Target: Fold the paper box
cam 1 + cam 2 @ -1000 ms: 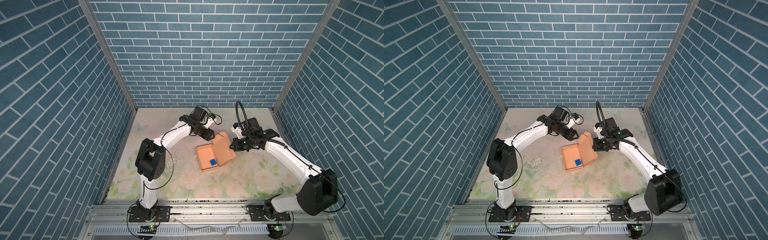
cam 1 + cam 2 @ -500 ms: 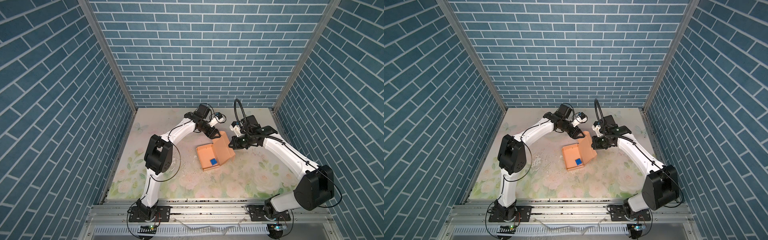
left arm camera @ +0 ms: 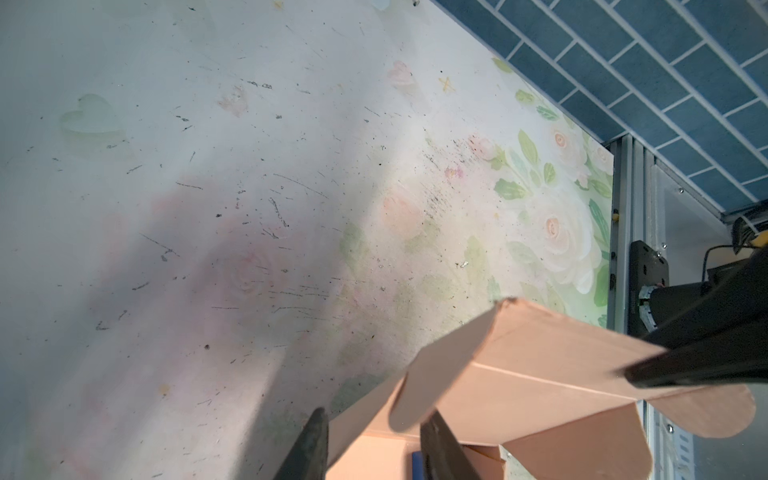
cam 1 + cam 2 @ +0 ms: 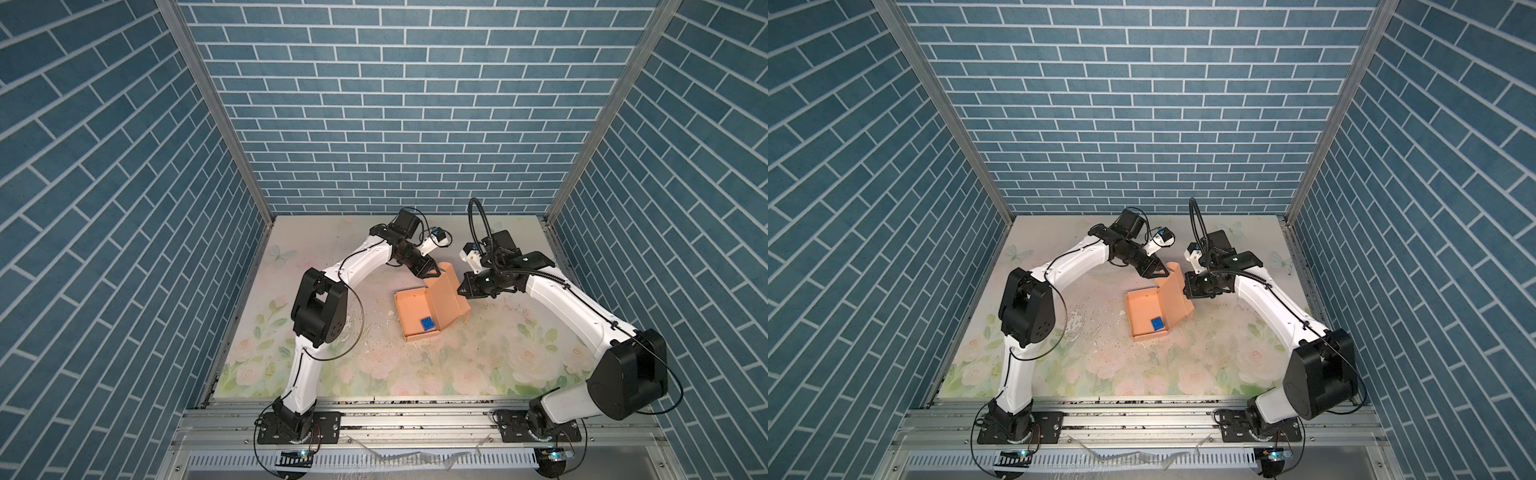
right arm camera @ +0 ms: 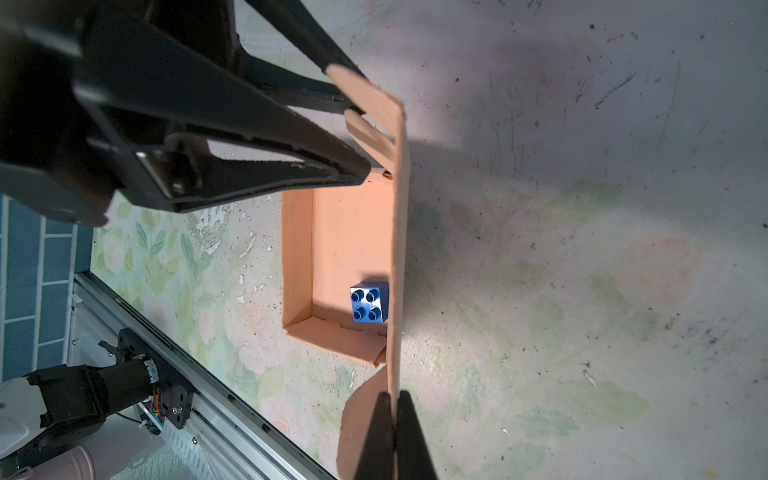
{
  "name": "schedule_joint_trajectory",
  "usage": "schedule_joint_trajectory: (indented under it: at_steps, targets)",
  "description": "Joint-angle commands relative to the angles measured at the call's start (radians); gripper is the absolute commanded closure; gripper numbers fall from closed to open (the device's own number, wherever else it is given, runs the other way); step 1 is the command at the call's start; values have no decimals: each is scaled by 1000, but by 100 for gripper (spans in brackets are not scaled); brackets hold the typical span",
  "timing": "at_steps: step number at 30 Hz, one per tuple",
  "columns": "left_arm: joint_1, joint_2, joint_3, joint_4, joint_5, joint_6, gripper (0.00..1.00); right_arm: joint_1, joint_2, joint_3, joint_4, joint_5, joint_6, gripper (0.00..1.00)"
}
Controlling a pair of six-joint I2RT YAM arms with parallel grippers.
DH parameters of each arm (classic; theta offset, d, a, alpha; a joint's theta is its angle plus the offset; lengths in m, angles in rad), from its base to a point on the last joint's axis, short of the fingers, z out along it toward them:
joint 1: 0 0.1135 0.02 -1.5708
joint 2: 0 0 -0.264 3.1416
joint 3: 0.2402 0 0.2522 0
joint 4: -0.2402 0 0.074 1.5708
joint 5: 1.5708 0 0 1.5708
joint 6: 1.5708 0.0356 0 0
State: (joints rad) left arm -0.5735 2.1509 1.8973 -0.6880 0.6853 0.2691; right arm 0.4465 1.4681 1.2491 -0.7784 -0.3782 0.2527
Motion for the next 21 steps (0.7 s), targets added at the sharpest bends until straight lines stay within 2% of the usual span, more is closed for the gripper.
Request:
schedule_joint_trajectory:
  at_steps: [1,10,21]
  targets:
    - [6,-11,-12,-22,12,16,65,-5,-3,6,10,-1,-49,100]
    - [5,-2,-12,-10,6,17,66,-5,-7,9,16,-7,-46,100]
    - [3,12,-9,-30,-17,83,67,-5,0,13,31,-19,-47,100]
